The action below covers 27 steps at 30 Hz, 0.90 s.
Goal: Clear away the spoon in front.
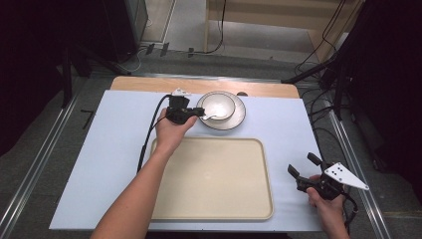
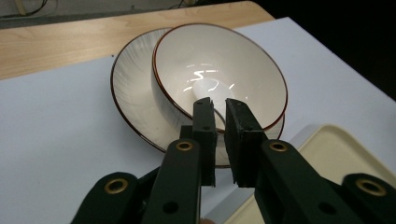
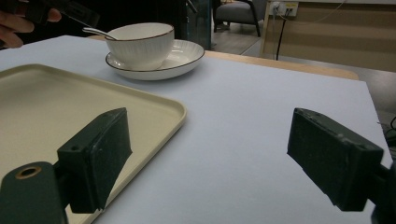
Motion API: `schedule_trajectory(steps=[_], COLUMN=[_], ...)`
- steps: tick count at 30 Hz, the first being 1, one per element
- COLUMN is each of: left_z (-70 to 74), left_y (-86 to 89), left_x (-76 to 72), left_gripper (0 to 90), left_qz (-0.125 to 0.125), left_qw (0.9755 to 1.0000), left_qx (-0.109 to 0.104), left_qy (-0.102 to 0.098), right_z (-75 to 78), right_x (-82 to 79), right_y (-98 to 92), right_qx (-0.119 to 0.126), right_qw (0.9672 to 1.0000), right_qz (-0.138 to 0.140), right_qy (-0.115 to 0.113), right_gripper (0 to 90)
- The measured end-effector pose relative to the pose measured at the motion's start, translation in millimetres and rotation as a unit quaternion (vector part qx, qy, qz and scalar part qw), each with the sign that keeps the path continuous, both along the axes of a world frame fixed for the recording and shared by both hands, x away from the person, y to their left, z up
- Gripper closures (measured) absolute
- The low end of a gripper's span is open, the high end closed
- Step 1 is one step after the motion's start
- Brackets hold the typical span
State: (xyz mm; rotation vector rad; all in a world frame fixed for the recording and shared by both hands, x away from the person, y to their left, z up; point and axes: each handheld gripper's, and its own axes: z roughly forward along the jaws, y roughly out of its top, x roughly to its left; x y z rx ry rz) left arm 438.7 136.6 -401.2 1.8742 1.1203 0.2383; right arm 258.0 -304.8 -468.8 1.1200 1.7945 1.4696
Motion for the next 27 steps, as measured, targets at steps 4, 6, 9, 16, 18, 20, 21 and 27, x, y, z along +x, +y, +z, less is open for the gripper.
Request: schedule_trajectory(steps=[4, 6, 9, 16, 18, 20, 21, 27], left_z=[1.1, 1.9, 2.1, 2.9, 3.0, 1.4, 0.9, -1.2], left_y=[-4.1, -7.6, -11.0, -12.7, -13.0, -14.2, -14.8, -16.1], left_x=[3.9, 3.8, 3.8, 5.5, 6.6, 7.8, 7.9, 9.0], left_gripper=[77.6, 76.6, 76.5, 76.2, 74.0, 71.8, 71.3, 72.2], left_qz=[-0.03, -0.04, -0.043, -0.037, -0.043, -0.052, -0.049, -0.051], left_qw=[0.9993, 0.9987, 0.9983, 0.9979, 0.9971, 0.9955, 0.9953, 0.9942], left_qx=[0.01, 0.021, 0.024, 0.022, 0.023, 0.035, 0.038, 0.039], left_qy=[0.02, 0.023, 0.031, 0.049, 0.059, 0.07, 0.074, 0.086], right_z=[-0.5, -0.6, -0.6, -0.6, -0.6, -0.3, -0.3, -0.4], right_x=[0.1, 0.3, 0.4, 0.3, 0.5, 0.1, 0.1, 0.5], right_y=[-0.8, -1.2, -0.9, -0.5, -1.2, -2.1, -2.5, -3.9], right_qx=[0.0, 0.0, -0.001, 0.001, 0.0, 0.005, 0.005, 0.005], right_qw=[1.0, 1.0, 1.0, 1.0, 1.0, 1.0, 1.0, 1.0], right_qz=[0.0, 0.0, 0.0, 0.0, 0.0, -0.003, -0.003, -0.004], right_qy=[0.0, -0.001, 0.0, 0.001, 0.0, 0.001, 0.001, 0.001], right_gripper=[13.4, 13.4, 13.4, 13.4, 13.4, 13.4, 13.4, 13.4])
